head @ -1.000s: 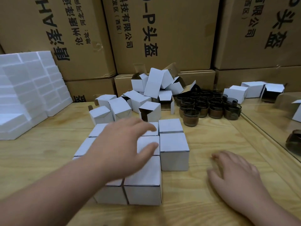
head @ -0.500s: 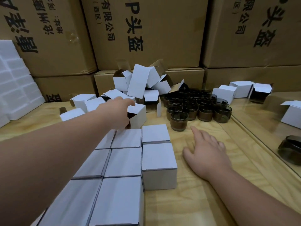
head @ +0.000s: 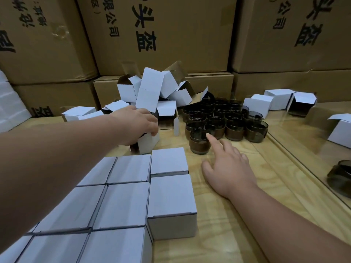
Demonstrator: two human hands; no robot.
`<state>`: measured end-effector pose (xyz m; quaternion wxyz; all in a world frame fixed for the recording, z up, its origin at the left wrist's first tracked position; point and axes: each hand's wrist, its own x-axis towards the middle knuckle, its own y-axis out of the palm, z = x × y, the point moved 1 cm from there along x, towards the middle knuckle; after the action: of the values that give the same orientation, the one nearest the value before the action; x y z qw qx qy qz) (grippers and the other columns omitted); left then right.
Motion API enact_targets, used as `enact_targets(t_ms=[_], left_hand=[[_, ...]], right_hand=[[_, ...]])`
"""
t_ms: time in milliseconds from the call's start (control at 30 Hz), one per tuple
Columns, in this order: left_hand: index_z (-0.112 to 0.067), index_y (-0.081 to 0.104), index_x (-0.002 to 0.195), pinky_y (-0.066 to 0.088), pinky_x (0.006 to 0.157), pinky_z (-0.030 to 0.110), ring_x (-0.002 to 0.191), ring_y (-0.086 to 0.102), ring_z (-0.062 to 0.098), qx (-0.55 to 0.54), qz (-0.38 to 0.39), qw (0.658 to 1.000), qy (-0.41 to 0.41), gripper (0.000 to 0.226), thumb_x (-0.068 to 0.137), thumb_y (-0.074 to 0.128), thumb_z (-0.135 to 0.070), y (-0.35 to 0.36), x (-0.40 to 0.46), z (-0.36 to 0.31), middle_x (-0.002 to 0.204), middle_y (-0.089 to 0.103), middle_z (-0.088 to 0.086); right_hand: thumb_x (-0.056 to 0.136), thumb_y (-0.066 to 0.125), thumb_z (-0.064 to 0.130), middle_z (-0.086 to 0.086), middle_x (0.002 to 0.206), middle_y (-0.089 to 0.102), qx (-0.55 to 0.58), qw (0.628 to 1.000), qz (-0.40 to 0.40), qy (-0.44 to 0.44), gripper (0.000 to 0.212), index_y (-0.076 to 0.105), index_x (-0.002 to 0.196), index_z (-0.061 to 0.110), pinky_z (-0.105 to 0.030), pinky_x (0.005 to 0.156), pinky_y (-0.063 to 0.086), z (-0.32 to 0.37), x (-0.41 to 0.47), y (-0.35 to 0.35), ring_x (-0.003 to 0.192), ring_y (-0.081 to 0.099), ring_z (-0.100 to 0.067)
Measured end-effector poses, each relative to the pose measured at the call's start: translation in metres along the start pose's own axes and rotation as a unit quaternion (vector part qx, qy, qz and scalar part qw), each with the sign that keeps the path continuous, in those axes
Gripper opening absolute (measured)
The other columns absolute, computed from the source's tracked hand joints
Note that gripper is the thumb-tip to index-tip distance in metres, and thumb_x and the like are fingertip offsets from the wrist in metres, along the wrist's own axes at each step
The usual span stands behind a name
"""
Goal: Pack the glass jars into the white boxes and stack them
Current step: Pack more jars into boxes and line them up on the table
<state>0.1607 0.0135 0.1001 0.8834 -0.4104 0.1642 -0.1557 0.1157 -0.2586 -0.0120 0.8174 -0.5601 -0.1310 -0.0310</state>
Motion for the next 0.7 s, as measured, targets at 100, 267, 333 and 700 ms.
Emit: enact_targets(t_ms=[100, 267, 333, 700], left_hand=[[-0.046, 0.057, 0.127, 0.039, 0.103, 0.035, 0.138, 0.039, 0.017, 0.037, -0.039, 0.999, 0.007, 0.036, 0.096, 0.063, -0.027, -0.004, -0.002, -0.001, 0.152, 0.043, -0.012], [-0.039, 0.066, 0.116, 0.041, 0.094, 0.037, 0.121, 0.051, 0.02, 0.066, -0.167, 0.981, -0.079, 0.02, 0.099, 0.055, -0.035, -0.023, -0.018, 0.005, 0.133, 0.055, -0.009], [-0.032, 0.071, 0.11, 0.04, 0.092, 0.041, 0.118, 0.053, 0.025, -0.008, -0.237, 0.961, -0.143, 0.018, 0.095, 0.06, -0.033, -0.035, -0.032, 0.012, 0.129, 0.059, -0.005], [-0.017, 0.049, 0.062, 0.044, 0.076, 0.019, 0.099, 0.057, 0.012, -0.472, -0.421, 0.732, -0.252, 0.027, 0.082, 0.065, -0.022, -0.122, -0.102, -0.078, 0.106, 0.064, -0.002]], right_hand=[[0.096, 0.038, 0.047, -0.001, 0.165, 0.026, -0.003, 1.0, 0.007, -0.007, 0.071, 0.004, 0.158, 0.048, -0.046, 0.119, 0.026, 0.0, 0.0, 0.0, 0.146, 0.032, -0.024], [0.096, 0.041, 0.045, 0.0, 0.161, 0.03, 0.006, 1.0, -0.001, -0.013, 0.064, 0.015, 0.155, 0.046, -0.045, 0.116, 0.03, 0.0, -0.002, -0.002, 0.143, 0.038, -0.023], [0.095, 0.044, 0.046, -0.001, 0.159, 0.033, 0.017, 1.0, -0.006, -0.01, 0.061, 0.023, 0.152, 0.044, -0.045, 0.114, 0.032, 0.001, -0.004, -0.002, 0.14, 0.041, -0.024], [0.086, 0.071, 0.047, 0.009, 0.094, 0.054, 0.223, 0.967, -0.071, 0.102, 0.029, 0.047, 0.085, 0.031, -0.032, 0.06, 0.038, -0.005, -0.021, -0.025, 0.077, 0.052, -0.008]])
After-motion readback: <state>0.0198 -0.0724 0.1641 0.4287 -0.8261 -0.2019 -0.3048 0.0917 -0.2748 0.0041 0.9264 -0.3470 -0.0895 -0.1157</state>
